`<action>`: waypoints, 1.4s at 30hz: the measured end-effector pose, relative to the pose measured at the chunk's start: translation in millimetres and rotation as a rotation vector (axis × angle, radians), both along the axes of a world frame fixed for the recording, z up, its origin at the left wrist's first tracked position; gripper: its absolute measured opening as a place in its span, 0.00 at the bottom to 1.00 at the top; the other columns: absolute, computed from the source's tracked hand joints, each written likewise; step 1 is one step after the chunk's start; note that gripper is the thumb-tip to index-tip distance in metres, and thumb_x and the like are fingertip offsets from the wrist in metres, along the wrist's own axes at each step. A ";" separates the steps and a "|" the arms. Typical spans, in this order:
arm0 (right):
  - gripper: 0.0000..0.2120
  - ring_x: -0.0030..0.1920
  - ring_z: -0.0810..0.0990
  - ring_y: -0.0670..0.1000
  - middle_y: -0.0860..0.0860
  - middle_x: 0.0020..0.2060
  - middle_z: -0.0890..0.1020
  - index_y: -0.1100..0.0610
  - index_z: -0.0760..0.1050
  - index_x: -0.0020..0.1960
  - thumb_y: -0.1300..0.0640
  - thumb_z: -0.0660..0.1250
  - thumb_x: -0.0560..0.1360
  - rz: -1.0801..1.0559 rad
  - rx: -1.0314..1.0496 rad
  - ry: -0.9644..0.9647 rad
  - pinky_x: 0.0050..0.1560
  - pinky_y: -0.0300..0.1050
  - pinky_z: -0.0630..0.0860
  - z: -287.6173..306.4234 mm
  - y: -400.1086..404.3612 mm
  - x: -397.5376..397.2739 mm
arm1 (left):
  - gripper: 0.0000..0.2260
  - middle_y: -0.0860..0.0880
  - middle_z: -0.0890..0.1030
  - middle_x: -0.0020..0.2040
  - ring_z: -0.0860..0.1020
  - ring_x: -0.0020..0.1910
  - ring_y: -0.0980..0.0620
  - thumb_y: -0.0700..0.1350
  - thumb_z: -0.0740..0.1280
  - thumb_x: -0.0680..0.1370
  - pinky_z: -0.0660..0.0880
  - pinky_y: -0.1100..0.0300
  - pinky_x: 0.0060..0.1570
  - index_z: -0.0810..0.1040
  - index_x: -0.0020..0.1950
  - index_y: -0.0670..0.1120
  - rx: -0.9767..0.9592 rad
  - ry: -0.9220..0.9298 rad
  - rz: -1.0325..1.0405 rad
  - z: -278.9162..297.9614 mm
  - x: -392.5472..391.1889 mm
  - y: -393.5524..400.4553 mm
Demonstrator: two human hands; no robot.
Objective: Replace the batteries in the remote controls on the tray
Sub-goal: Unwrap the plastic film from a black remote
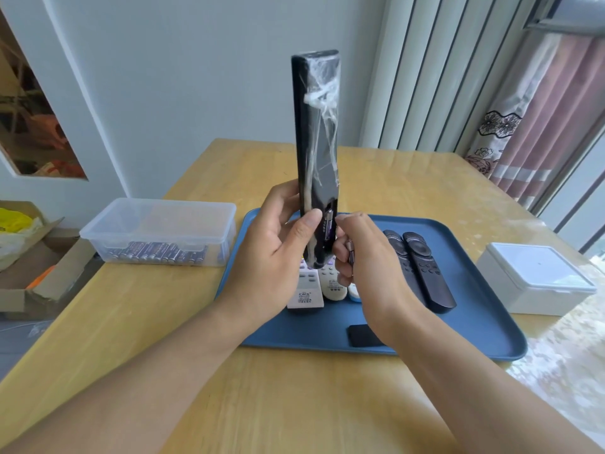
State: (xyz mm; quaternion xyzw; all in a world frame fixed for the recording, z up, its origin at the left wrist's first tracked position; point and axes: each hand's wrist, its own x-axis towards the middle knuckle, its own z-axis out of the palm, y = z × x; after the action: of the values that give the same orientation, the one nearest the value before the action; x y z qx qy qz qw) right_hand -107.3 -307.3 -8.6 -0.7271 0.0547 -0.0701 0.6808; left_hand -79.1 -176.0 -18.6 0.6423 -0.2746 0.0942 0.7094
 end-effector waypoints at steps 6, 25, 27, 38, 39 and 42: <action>0.18 0.33 0.62 0.50 0.50 0.35 0.66 0.53 0.67 0.42 0.38 0.62 0.67 0.015 0.026 0.058 0.43 0.55 0.63 1.5 -1.2 0.1 | 0.13 0.52 0.82 0.59 0.80 0.58 0.58 0.36 0.61 0.84 0.75 0.63 0.58 0.71 0.68 0.43 0.000 -0.003 -0.029 -3.5 -2.9 -4.4; 0.12 0.36 0.64 0.50 0.49 0.37 0.67 0.52 0.64 0.43 0.43 0.57 0.70 -0.028 -0.061 0.082 0.42 0.51 0.63 3.4 -2.9 -1.2 | 0.14 0.51 0.83 0.60 0.81 0.60 0.53 0.36 0.63 0.83 0.77 0.59 0.58 0.75 0.66 0.49 0.030 0.025 -0.027 -6.5 -7.0 -7.0; 0.11 0.31 0.65 0.46 0.45 0.32 0.68 0.53 0.65 0.43 0.46 0.58 0.76 -0.034 -0.077 0.025 0.39 0.46 0.64 1.8 -2.6 -2.2 | 0.13 0.49 0.83 0.61 0.81 0.60 0.51 0.39 0.63 0.83 0.78 0.50 0.59 0.74 0.67 0.47 -0.004 0.065 0.000 -5.9 -5.0 -6.8; 0.05 0.34 0.71 0.46 0.43 0.29 0.69 0.45 0.72 0.50 0.46 0.66 0.80 -0.250 -0.682 -0.356 0.34 0.42 0.64 -4.7 -1.2 -2.8 | 0.09 0.47 0.85 0.57 0.83 0.57 0.42 0.42 0.64 0.84 0.78 0.33 0.58 0.75 0.64 0.49 -0.139 0.274 0.072 -3.8 -2.9 -8.3; 0.05 0.34 0.71 0.44 0.42 0.30 0.68 0.46 0.74 0.49 0.46 0.66 0.79 -0.261 -0.712 -0.352 0.34 0.40 0.64 -4.5 -2.7 -1.7 | 0.09 0.48 0.85 0.56 0.83 0.56 0.44 0.41 0.64 0.83 0.78 0.34 0.57 0.75 0.63 0.49 -0.124 0.264 0.081 -5.1 -2.4 -8.1; 0.05 0.34 0.72 0.42 0.40 0.32 0.68 0.48 0.76 0.48 0.48 0.68 0.78 -0.272 -0.724 -0.334 0.34 0.34 0.65 -2.8 -4.4 0.6 | 0.09 0.49 0.85 0.56 0.83 0.56 0.47 0.41 0.65 0.83 0.79 0.36 0.57 0.76 0.62 0.49 -0.077 0.220 0.090 -8.6 -2.0 -6.9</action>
State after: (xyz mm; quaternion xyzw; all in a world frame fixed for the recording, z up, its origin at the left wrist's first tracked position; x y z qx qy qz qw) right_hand -106.7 -311.6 -11.4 -0.8842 0.0109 -0.2908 0.3653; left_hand -81.1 -182.9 -27.2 0.6328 -0.1622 0.0651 0.7544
